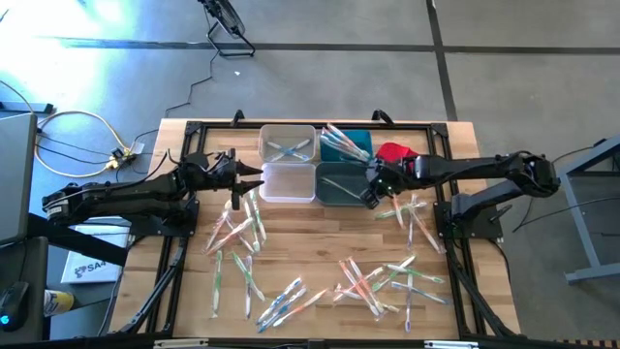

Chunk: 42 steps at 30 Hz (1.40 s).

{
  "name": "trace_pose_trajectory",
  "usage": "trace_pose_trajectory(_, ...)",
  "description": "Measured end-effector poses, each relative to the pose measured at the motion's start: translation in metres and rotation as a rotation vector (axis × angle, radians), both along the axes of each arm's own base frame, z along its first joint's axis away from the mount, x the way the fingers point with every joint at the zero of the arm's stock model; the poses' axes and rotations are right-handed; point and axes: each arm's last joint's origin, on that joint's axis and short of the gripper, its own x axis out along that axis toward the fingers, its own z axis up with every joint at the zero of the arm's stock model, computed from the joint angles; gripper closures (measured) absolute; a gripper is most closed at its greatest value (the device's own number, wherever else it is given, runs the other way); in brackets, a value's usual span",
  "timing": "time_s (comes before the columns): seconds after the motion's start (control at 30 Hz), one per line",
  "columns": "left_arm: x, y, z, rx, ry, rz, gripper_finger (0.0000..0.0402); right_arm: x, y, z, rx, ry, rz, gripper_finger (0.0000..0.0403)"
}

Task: Pick & Place Toothbrushes
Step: Put the green toothbrush into the green bin

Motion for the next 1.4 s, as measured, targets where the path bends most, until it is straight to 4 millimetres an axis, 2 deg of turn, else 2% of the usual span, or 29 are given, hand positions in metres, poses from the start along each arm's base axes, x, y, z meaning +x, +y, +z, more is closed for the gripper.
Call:
trace_pose_trajectory(0.3, 0.0, 0.0, 0.0, 0.0, 0.0, 0.0, 0.0245, -0.015, 0.002, -0.006, 0.057, 0.149, -0.06, 0.04)
trace_pose_trajectory(0.53, 0.0, 0.0, 0.0, 0.0, 0.0, 0.0, 0.0245, -0.016, 0.004, -0.006, 0.123, 0.158, -0.04, 0.04)
trace_pose_trajectory(0.77, 0.0, 0.0, 0.0, 0.0, 0.0, 0.0, 0.0245, -0.016, 0.006, -0.006, 0.115, 0.184, 0.123, 0.04)
trace_pose_trajectory(0.9, 0.0, 0.0, 0.0, 0.0, 0.0, 0.0, 0.0245, -0.016, 0.009, -0.007, 0.199, 0.181, 0.228, 0.04)
trace_pose_trajectory(1.07, 0.0, 0.0, 0.0, 0.0, 0.0, -0.001, 0.0245, -0.019, 0.023, -0.007, 0.286, 0.21, 0.207, 0.04)
trace_pose_trajectory(1.4, 0.0, 0.0, 0.0, 0.0, 0.0, -0.001, 0.0245, -0.024, 0.07, -0.008, 0.33, 0.261, 0.16, 0.04)
